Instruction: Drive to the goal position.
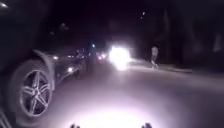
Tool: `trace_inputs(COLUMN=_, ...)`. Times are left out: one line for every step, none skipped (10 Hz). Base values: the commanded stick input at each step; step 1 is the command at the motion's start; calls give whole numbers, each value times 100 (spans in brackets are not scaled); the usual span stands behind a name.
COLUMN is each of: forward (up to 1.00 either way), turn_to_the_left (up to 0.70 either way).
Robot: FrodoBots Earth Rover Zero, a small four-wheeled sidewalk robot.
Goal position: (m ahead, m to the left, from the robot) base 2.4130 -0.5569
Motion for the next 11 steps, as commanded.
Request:
trace_inputs(forward=70, turn_to_the_left=0)
trace_inputs(forward=70, turn_to_the_left=0)
trace_inputs(forward=70, turn_to_the_left=0)
trace_inputs(forward=70, turn_to_the_left=0)
trace_inputs(forward=70, turn_to_the_left=0)
trace_inputs(forward=70, turn_to_the_left=0)
trace_inputs(forward=70, turn_to_the_left=0)
trace_inputs(forward=70, turn_to_the_left=0)
trace_inputs(forward=70, turn_to_the_left=0)
trace_inputs(forward=70, turn_to_the_left=0)
trace_inputs(forward=70, turn_to_the_left=0)
